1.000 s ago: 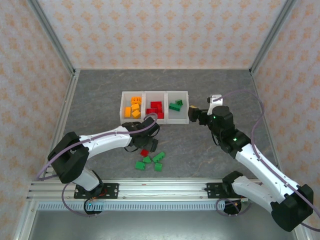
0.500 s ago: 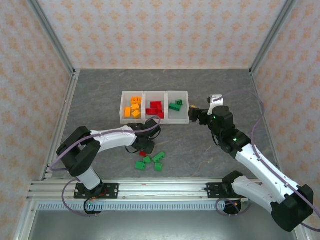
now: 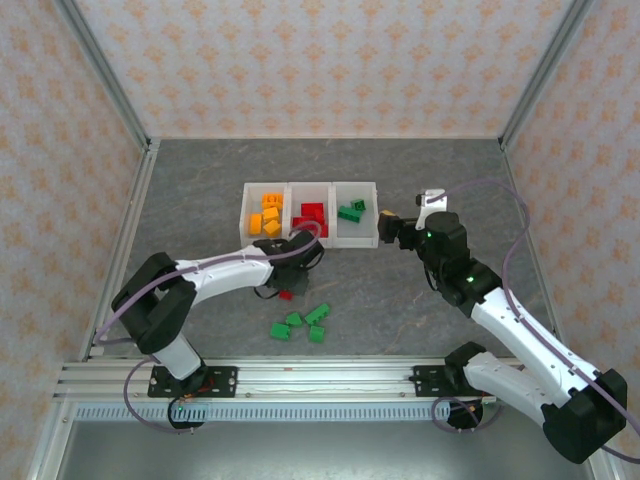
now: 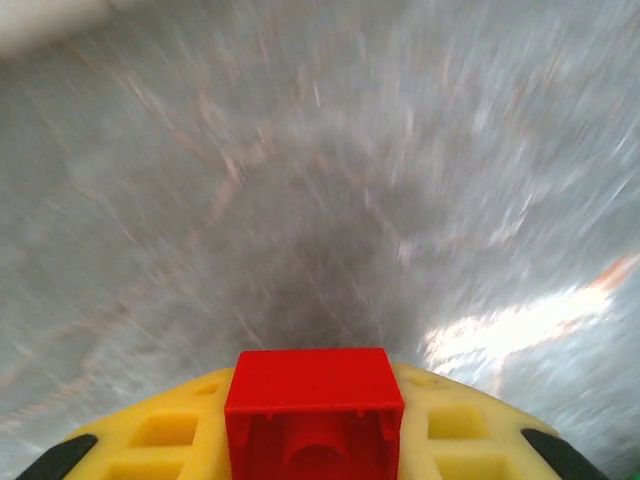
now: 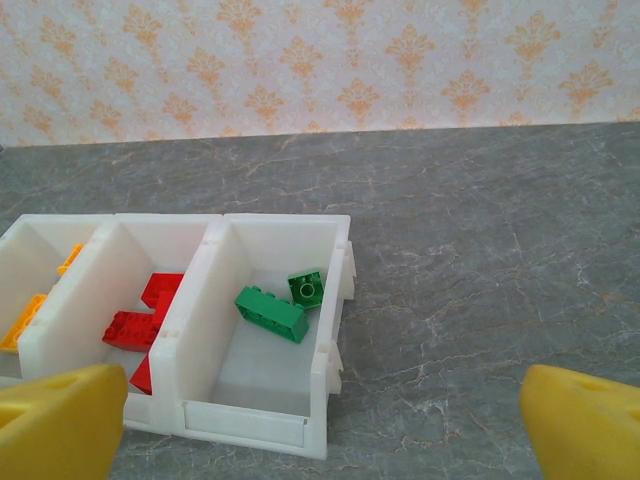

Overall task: Sort the legos into containers by color
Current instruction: Place the lego in the container.

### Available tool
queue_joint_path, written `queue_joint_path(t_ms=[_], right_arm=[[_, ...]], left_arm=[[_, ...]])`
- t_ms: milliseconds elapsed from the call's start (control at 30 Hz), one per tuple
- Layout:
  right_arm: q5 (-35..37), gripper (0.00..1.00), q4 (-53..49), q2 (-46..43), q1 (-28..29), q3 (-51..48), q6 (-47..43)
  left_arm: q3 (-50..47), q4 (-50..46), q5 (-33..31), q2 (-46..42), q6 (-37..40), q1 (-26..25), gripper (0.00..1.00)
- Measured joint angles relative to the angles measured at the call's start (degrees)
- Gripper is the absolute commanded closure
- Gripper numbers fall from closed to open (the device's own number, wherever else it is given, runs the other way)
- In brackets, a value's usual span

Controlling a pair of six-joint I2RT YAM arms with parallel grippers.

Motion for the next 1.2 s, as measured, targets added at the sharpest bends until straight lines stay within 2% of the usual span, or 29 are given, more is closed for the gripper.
queue_joint_path(t_ms=[100,267,433,600,767,900,967,1133,1200], right_arm=[[-0.42,0.0,0.02,-0.7,0.0,-0.02,-0.13],[-2.34,0.0,0.46,-1.81,0.0,-0.22,-0.59],[-3.08,0.0,0.44,-1.92,0.0,-0.22,-0.83],[-3.26,0.0,0.44,-2.29,0.0,-0.22,-0.87],[-3.48,0.0,0.44,-2.34,0.0,-0.22,-0.9],[-3.72,0.0,0.44,-2.34,0.0,-0.22,-0.9],[-3.72,0.0,0.44,-2.34,0.0,-0.22,-0.9],[-4.31,0.0,0.44,-2.34,0.0,-0.22,-0.87],[-4.98,0.0,0.48,-2.56,0.0,-0.26,-0.85]], left_arm=[[5.46,-0.04,-3.39,-2.29,-0.48,0.83,0.72],[15.52,0.66,-5.86,-1.79,-0.2,5.03,0.73],[26.05,0.9,-6.23,7.61,1.16,9.92,0.74],[32.35,0.35,-6.03,16.37,2.54,10.69,0.69],[36.48,-0.2,-6.05,20.65,2.99,10.69,0.55],[38.58,-0.46,-6.27,21.05,3.17,10.69,0.38],[39.5,-0.52,-6.54,21.05,3.23,10.71,0.32],[40.04,-0.55,-6.71,20.72,4.42,10.73,0.04],[38.25,-0.37,-6.75,18.97,5.03,10.73,0.0]])
